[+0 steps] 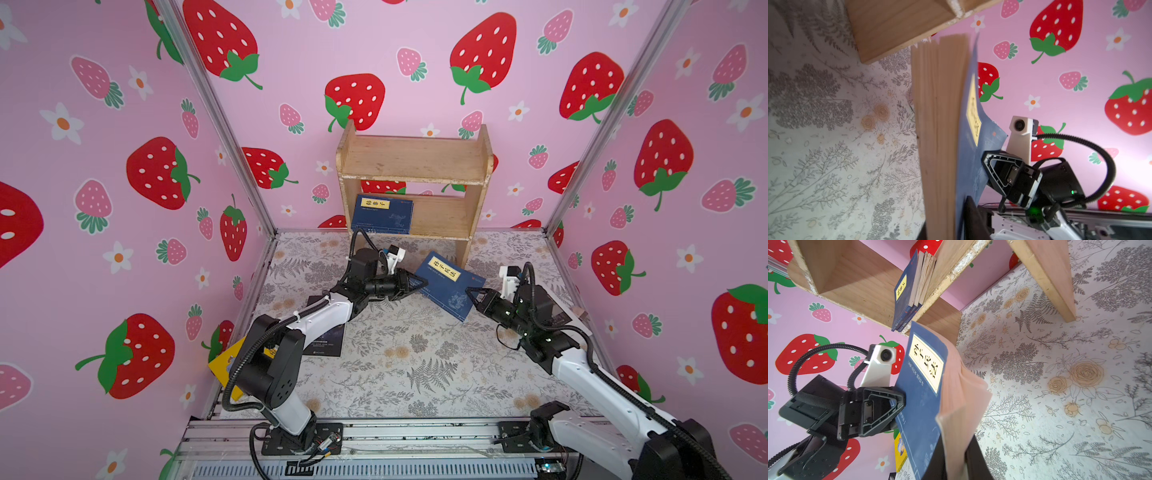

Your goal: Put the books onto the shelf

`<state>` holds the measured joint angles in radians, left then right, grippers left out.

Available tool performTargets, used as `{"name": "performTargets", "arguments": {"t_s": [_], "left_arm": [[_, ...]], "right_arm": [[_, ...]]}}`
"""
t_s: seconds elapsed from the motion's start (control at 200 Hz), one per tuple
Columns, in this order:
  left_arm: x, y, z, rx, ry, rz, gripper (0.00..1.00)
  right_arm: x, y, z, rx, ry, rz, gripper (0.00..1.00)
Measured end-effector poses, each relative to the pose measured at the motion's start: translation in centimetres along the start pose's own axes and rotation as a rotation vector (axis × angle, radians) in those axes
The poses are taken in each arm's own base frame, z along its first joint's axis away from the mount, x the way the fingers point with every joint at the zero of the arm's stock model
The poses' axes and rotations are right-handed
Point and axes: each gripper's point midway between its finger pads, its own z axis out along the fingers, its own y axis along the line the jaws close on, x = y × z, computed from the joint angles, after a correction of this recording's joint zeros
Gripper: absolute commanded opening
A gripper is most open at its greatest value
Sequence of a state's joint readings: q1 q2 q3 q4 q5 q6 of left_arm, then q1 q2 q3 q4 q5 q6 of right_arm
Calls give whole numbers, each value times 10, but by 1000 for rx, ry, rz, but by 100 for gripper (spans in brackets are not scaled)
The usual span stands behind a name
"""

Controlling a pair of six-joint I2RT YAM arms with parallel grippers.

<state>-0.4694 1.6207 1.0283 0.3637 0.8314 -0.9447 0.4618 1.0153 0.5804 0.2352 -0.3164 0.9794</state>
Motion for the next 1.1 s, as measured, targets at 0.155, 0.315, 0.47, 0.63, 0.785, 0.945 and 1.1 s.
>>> {"name": "performTargets", "arguments": {"t_s": [0.155, 0.315, 0.47, 0.63, 0.785, 0.945, 1.1], "left_arm": [[-11, -24, -15, 18, -60, 50, 0], [-25, -36, -37, -18, -133, 60, 0], [-52, -51, -66, -95, -234, 80, 0], [-78, -64, -87, -117, -315, 104, 0], [-90, -64, -93, -130, -339, 96, 0], [-101, -53, -95, -141, -349, 63, 0], [-110, -45, -98, -146, -357, 38, 0]], "right_arm": [[-6, 1, 6, -6, -3, 16, 66], [-12, 2, 8, -15, -23, 27, 72], [-20, 12, 12, -77, -41, 30, 72], [-18, 27, 25, -174, -5, 50, 74], [-14, 54, 43, -289, 42, 61, 75], [-16, 87, 54, -408, 49, 67, 75], [-20, 103, 68, -477, 47, 96, 70]]}}
